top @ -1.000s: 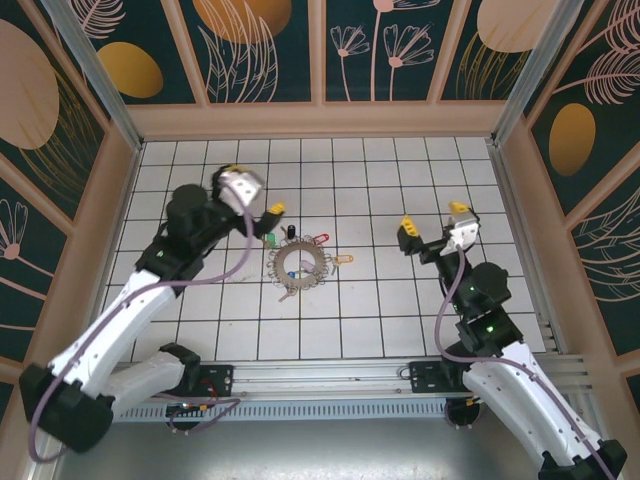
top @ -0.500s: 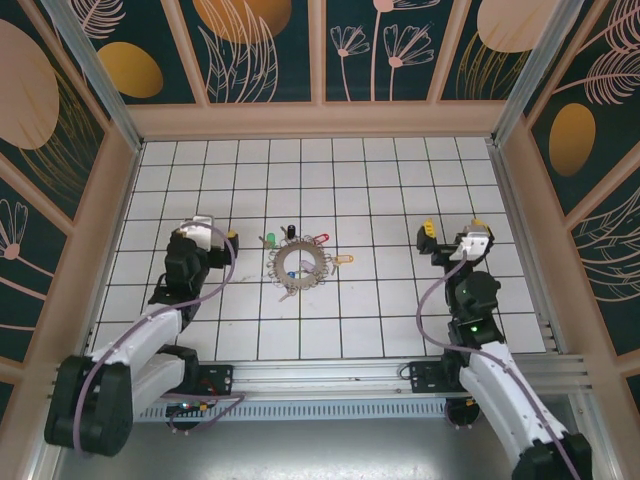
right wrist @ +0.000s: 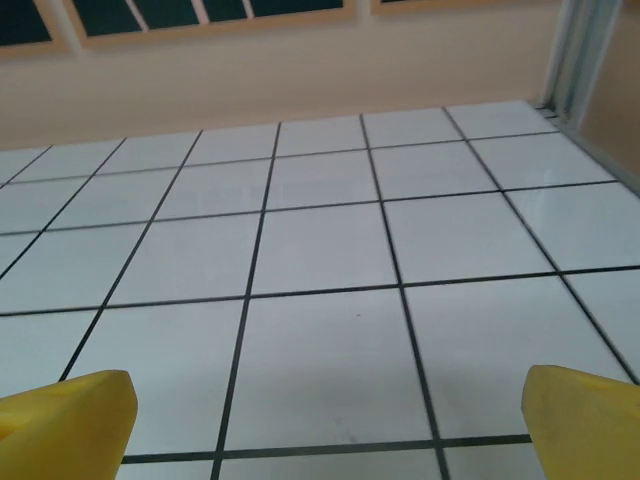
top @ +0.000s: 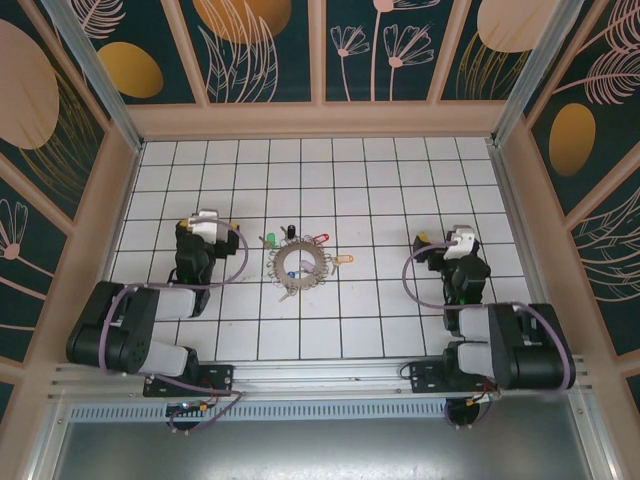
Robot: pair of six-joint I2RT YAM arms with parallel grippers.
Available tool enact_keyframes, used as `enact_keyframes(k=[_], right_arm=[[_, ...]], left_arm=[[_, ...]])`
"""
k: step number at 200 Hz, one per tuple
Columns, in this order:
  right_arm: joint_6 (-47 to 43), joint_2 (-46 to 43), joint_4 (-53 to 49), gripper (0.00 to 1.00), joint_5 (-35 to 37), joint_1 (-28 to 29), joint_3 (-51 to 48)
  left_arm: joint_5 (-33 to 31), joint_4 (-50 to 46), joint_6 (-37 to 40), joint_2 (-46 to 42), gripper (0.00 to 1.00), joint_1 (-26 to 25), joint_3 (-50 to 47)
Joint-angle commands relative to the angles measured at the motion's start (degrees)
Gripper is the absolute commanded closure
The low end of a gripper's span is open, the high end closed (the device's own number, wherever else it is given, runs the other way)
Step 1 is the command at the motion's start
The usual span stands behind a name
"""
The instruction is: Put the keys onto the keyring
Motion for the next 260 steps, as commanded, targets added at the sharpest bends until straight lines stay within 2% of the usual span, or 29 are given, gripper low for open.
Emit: enact_keyframes(k=[1, 16, 29, 38, 48, 69, 94, 104, 113, 121, 133, 143, 152, 182, 260], right_arm=[[1.9, 6.8, 15.2, 0.01, -4.9, -4.2, 1.5], [2.9, 14.9, 22.5, 0.01, -5.4, -5.1, 2.2], [2.1, 12.0, 10.3, 0.01, -5.1, -4.6, 5.8], [1.2, 14.0, 13.3, 0.01, -4.9, -3.7, 6.1], [0.8, 12.7, 8.5, 0.01, -4.6, -3.4, 7.3], [1.1, 13.1, 9.4, 0.01, -4.7, -3.6, 7.5], [2.2, 13.0, 8.6, 0.01, -3.6, -4.2, 7.6], [2.0, 13.1, 8.9, 0.01, -4.1, -4.3, 7.6], [1.6, 13.2, 8.6, 0.01, -5.0, -4.2, 7.8], [1.5, 13.2, 8.4, 0.01, -5.2, -4.2, 7.9], [1.5, 13.1, 8.5, 0.01, -5.3, -4.2, 7.8], [1.5, 13.1, 8.3, 0.01, -5.2, -4.2, 7.9], [1.6, 13.2, 7.6, 0.01, -5.2, -4.2, 8.2], [1.9, 13.4, 3.8, 0.01, -3.7, -4.0, 10.3], [1.8, 13.3, 3.5, 0.01, -2.7, -3.5, 10.5]], left_arm=[[-0.3, 0.9, 0.2, 1.4, 0.01, 1.4, 4.0], [-0.6, 2.3, 0.0, 1.0, 0.01, 1.5, 3.0], [0.0, 2.9, -0.4, 0.6, 0.01, 1.9, 2.5], [0.8, 2.4, -0.6, 0.7, 0.01, 2.3, 2.8], [1.9, 1.7, -0.9, 0.8, 0.01, 2.8, 3.2], [5.5, 0.6, -2.1, 1.1, 0.01, 4.8, 3.9], [6.4, 0.6, -4.3, 2.1, 0.01, 6.9, 4.7], [7.1, 4.4, -6.5, 2.6, 0.01, 8.9, 3.1], [7.2, 13.1, -8.7, 3.2, 0.01, 10.4, -1.6], [8.6, 24.5, -8.4, 5.9, 0.01, 10.5, -5.5], [10.9, 15.7, -7.0, 3.6, 0.01, 10.5, -3.6], [10.4, 19.4, -7.7, 5.0, 0.01, 10.6, -4.0], [10.2, 16.6, -7.5, 4.3, 0.01, 10.5, -3.4], [9.6, 16.9, -7.6, 4.6, 0.01, 10.5, -3.3], [7.8, 16.4, -8.3, 4.3, 0.01, 10.5, -3.2]])
